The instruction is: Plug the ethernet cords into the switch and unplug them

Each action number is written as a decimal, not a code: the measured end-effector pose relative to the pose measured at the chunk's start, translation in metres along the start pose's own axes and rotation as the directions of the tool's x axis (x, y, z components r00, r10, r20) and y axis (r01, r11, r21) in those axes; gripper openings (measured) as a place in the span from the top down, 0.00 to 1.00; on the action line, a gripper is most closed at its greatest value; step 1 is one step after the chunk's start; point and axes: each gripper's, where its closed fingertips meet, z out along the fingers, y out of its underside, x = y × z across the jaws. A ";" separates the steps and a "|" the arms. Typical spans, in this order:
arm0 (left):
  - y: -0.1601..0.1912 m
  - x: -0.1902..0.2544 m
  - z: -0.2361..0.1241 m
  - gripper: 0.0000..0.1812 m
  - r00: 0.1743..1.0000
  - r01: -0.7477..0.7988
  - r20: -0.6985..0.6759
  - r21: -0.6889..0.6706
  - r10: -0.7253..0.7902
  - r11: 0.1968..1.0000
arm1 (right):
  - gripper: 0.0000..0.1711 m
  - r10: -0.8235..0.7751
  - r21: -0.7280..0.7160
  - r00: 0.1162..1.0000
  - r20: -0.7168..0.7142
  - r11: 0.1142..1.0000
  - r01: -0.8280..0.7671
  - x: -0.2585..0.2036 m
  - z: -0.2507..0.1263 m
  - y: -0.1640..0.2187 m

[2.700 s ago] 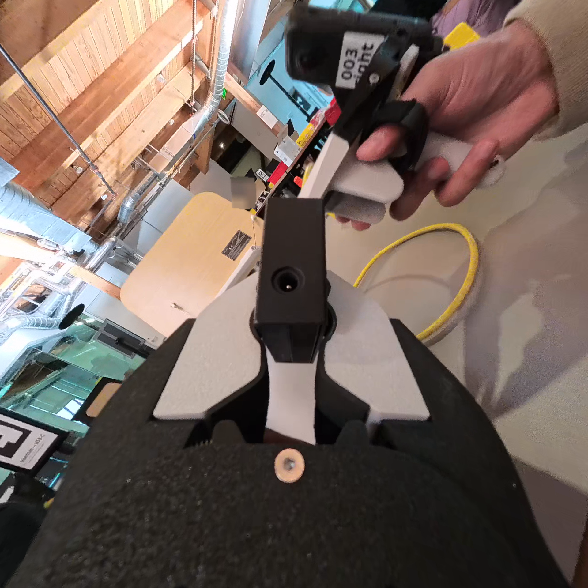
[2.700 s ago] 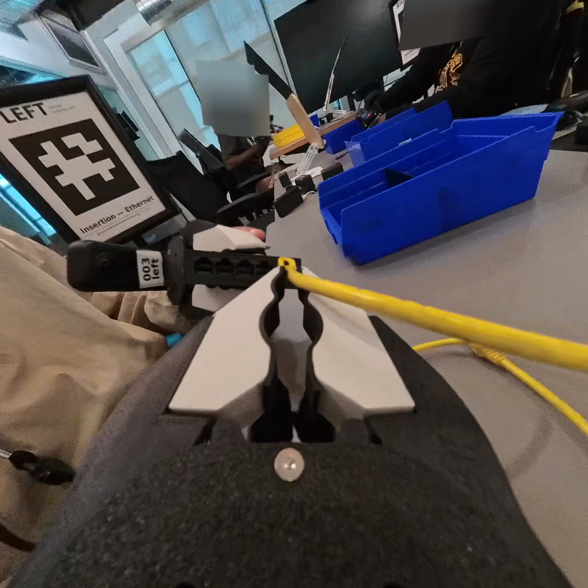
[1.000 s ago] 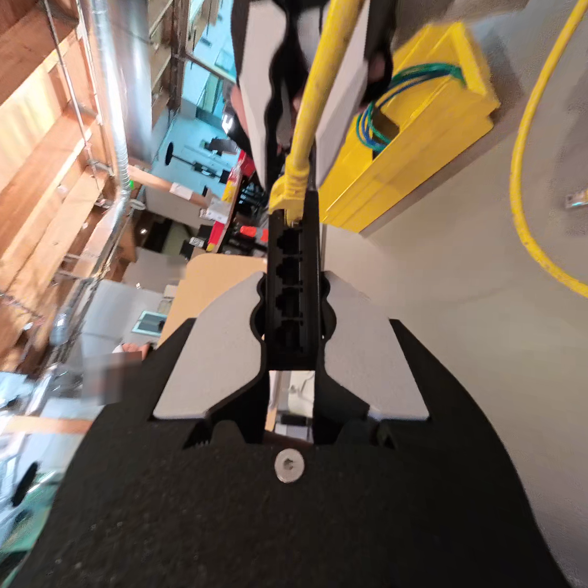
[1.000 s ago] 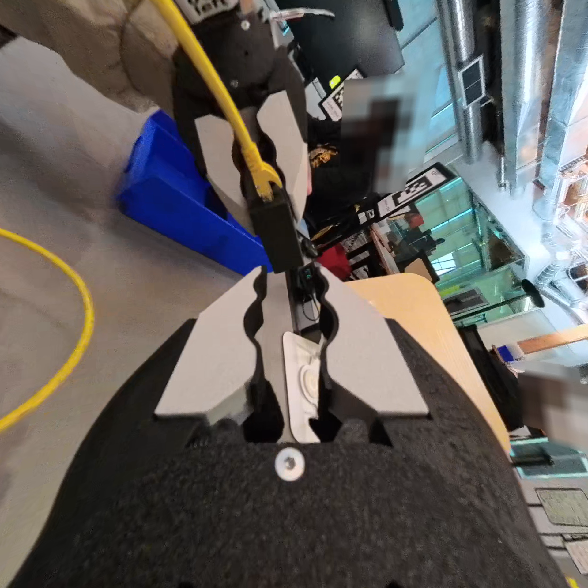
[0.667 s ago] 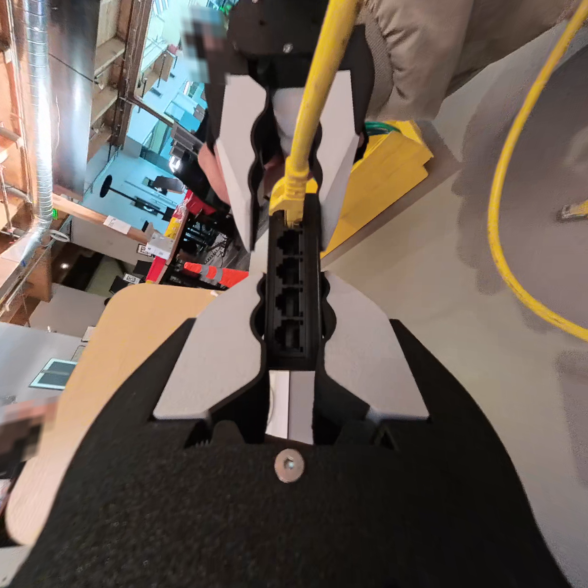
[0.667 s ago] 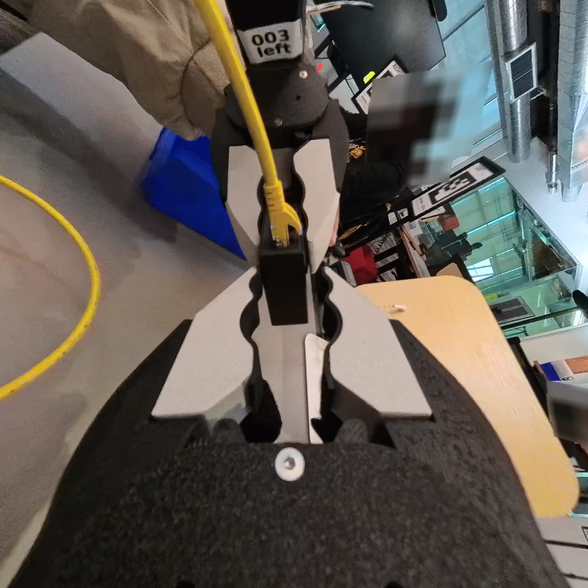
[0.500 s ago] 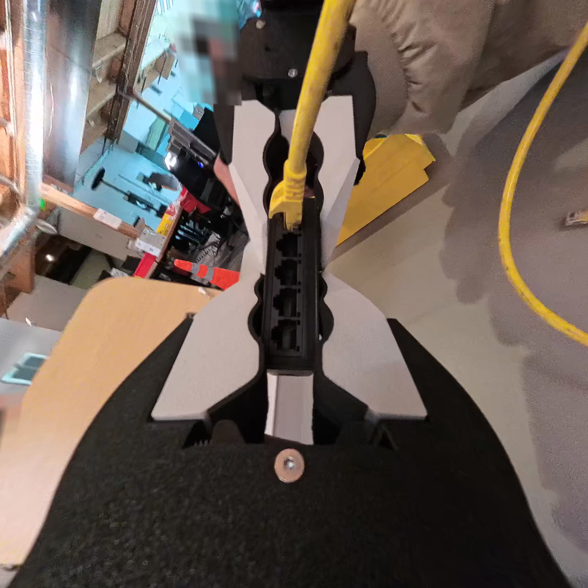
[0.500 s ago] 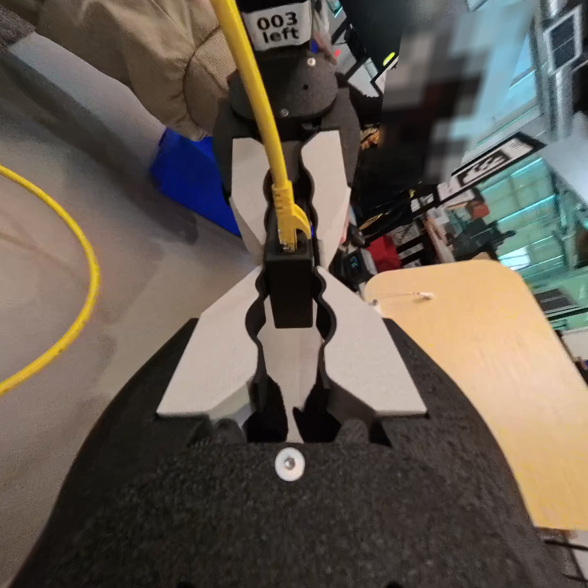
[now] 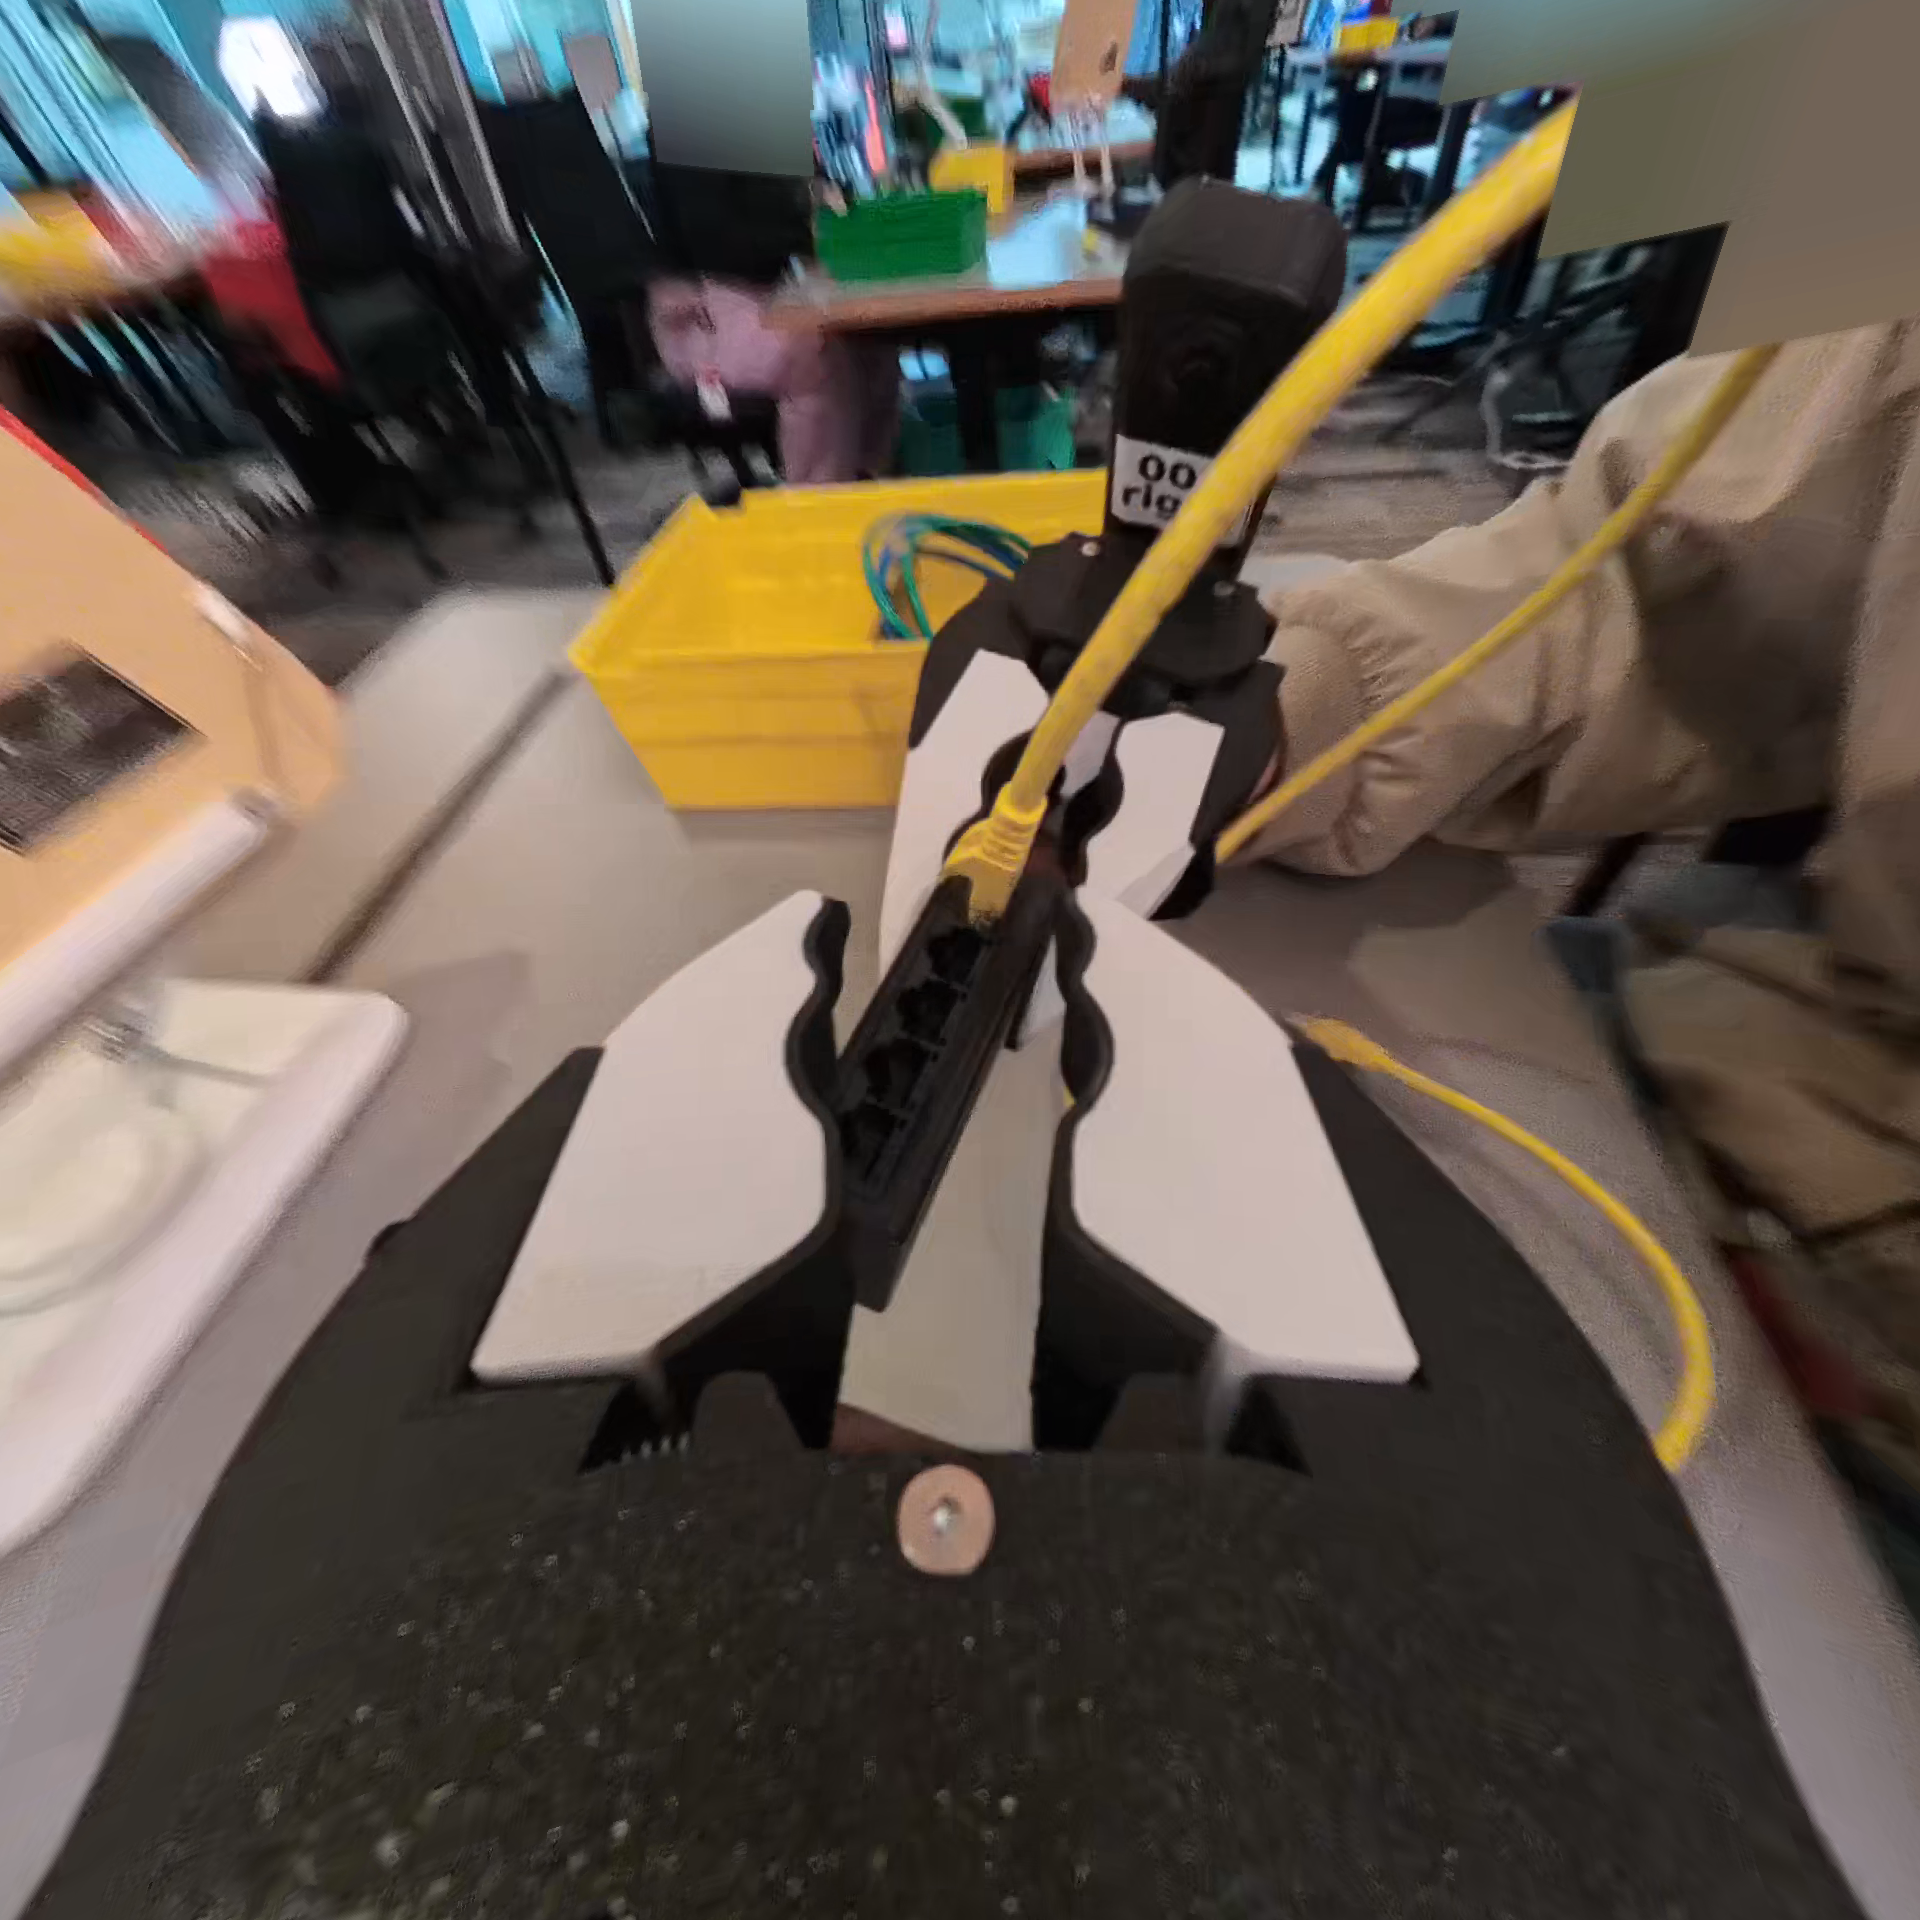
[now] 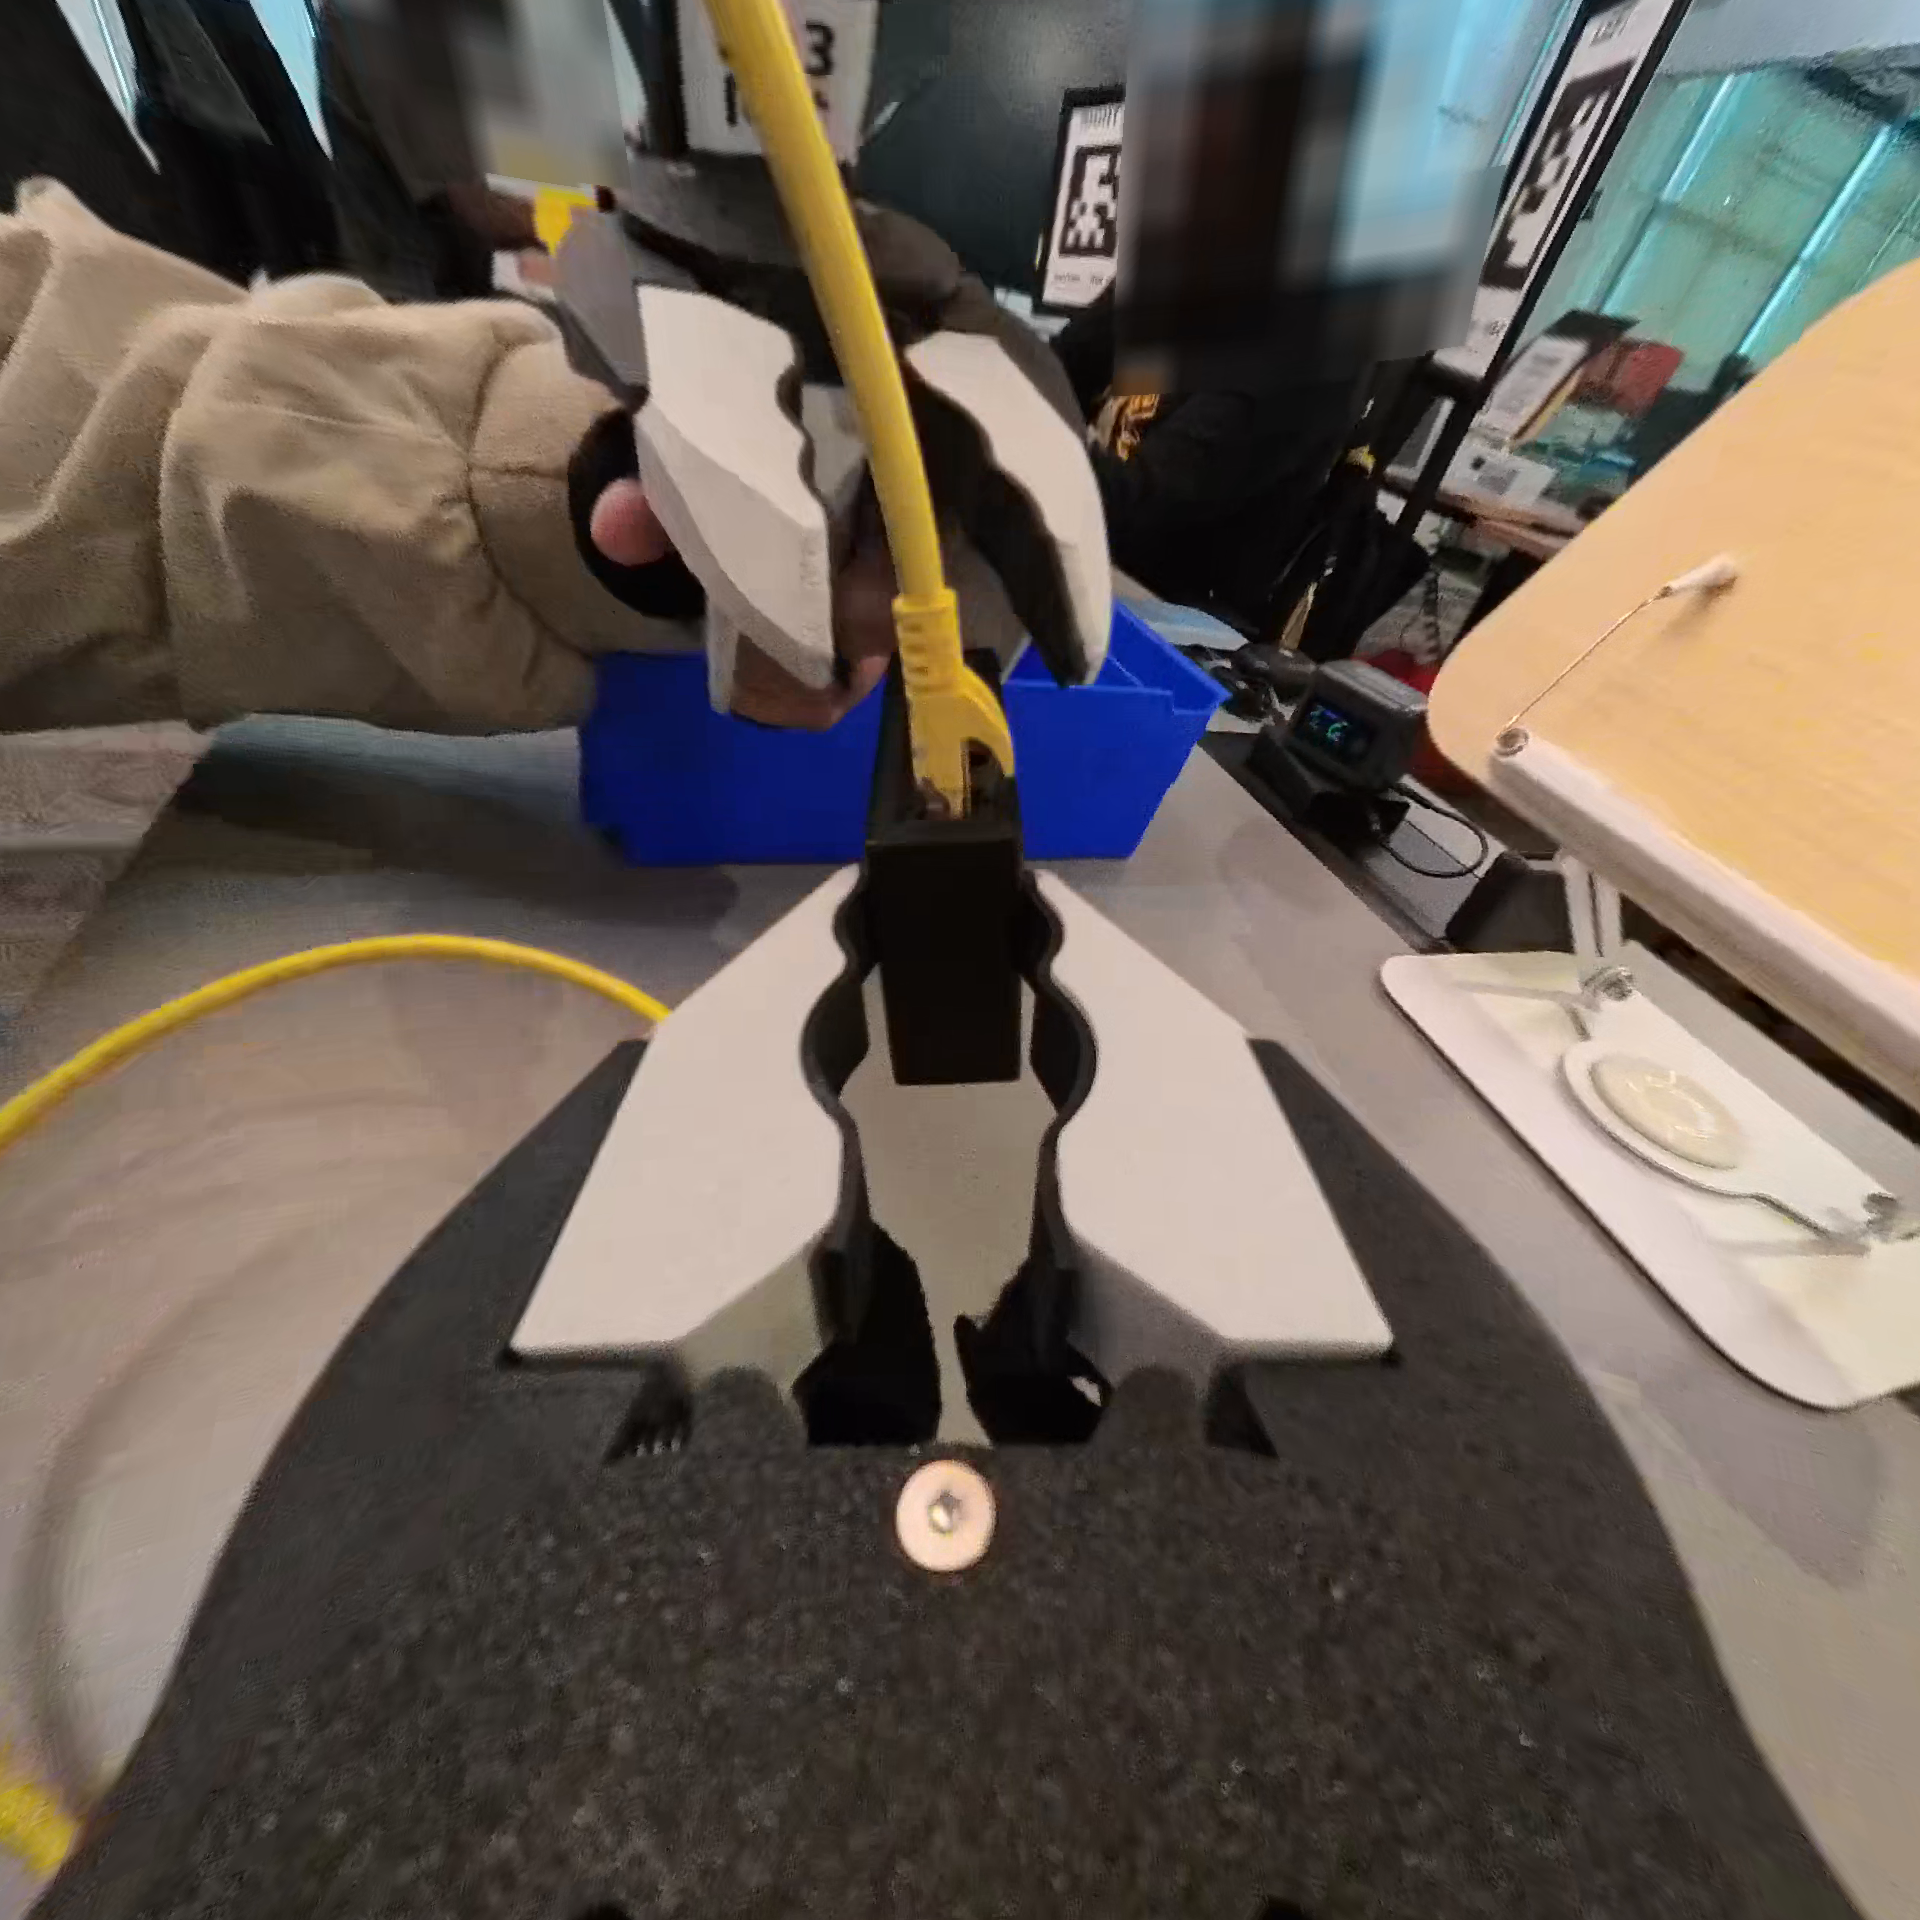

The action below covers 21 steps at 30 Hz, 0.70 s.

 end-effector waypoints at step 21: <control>0.016 0.014 0.022 0.88 0.968 -0.173 -0.196 -0.077 0.155 0.982 | 0.85 0.038 0.072 0.998 0.054 0.996 -0.042 -0.009 0.000 0.014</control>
